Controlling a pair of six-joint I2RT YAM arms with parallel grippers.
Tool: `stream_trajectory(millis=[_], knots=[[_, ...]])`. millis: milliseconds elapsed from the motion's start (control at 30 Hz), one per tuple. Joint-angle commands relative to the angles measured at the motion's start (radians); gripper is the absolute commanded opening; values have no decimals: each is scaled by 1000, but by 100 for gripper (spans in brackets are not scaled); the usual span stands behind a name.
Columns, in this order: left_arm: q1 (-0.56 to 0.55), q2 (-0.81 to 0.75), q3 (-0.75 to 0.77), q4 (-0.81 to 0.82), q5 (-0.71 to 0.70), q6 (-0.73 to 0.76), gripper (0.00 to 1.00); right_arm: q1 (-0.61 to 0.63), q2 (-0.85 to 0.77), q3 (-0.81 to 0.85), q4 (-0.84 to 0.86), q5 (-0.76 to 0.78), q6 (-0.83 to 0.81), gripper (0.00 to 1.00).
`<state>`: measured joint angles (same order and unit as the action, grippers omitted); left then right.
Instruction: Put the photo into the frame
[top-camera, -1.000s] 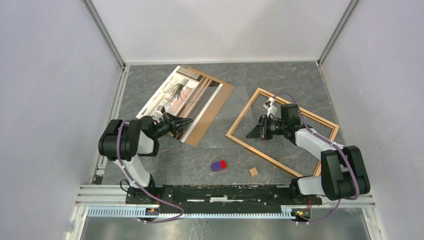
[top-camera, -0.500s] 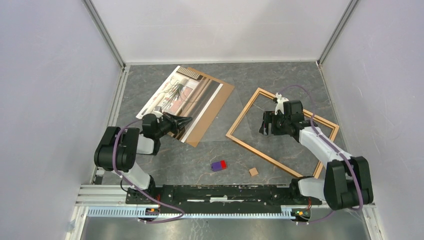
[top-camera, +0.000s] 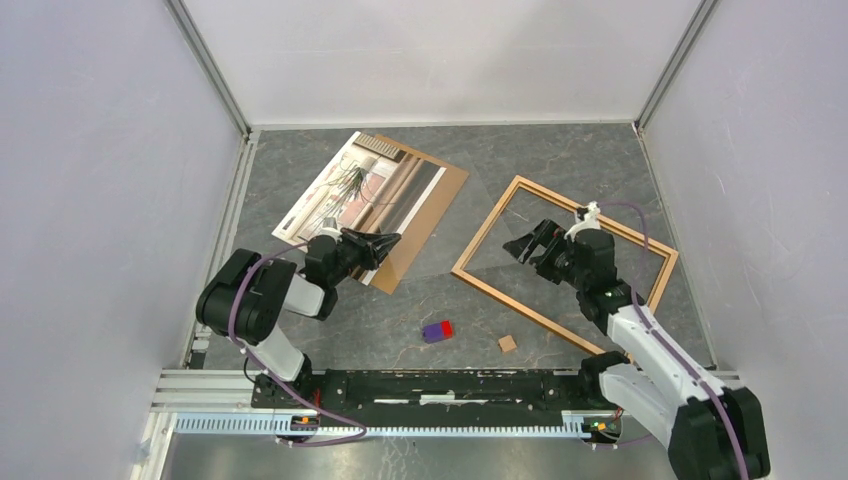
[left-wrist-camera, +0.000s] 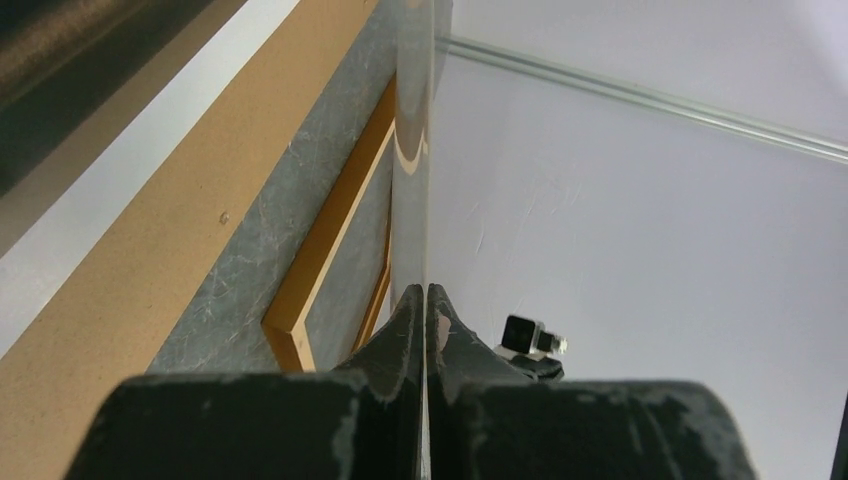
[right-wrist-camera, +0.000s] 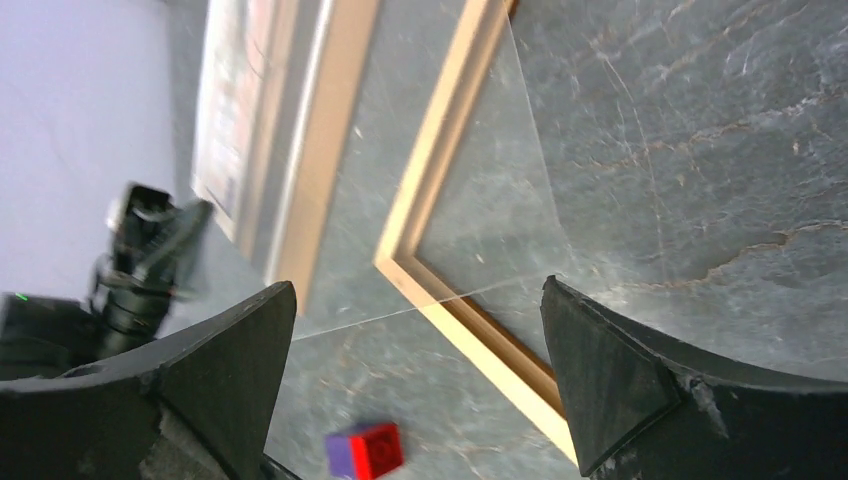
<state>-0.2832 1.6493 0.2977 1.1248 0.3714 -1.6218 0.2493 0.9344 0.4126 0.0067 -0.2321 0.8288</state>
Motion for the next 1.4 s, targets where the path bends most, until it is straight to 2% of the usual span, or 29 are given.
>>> stream_trajectory(millis=[0,133,367,500,667,767,967,1033,1200,1367], knots=[[-27,-31,-1,81,-119,-52,2,41,-117,-7,49,193,243,98],[-50,-46,17,59,-138,-46,2,125,-149,-132,214,215,427,98],[-91,-51,32,66,-182,-52,2,242,-12,-126,301,268,485,98],[-117,-44,28,70,-206,-53,2,278,87,-158,485,252,560,98],[-143,-19,24,118,-237,-69,2,369,136,-210,609,420,690,97],[-157,-4,19,149,-250,-73,2,401,141,-215,615,498,746,88],[-183,6,6,170,-282,-69,2,436,163,-204,587,609,844,78],[-192,16,9,186,-292,-77,2,443,186,-205,631,618,862,74],[-203,39,2,242,-313,-88,2,465,193,-179,586,660,911,55],[-212,51,1,249,-315,-81,2,474,175,-161,522,724,943,25]])
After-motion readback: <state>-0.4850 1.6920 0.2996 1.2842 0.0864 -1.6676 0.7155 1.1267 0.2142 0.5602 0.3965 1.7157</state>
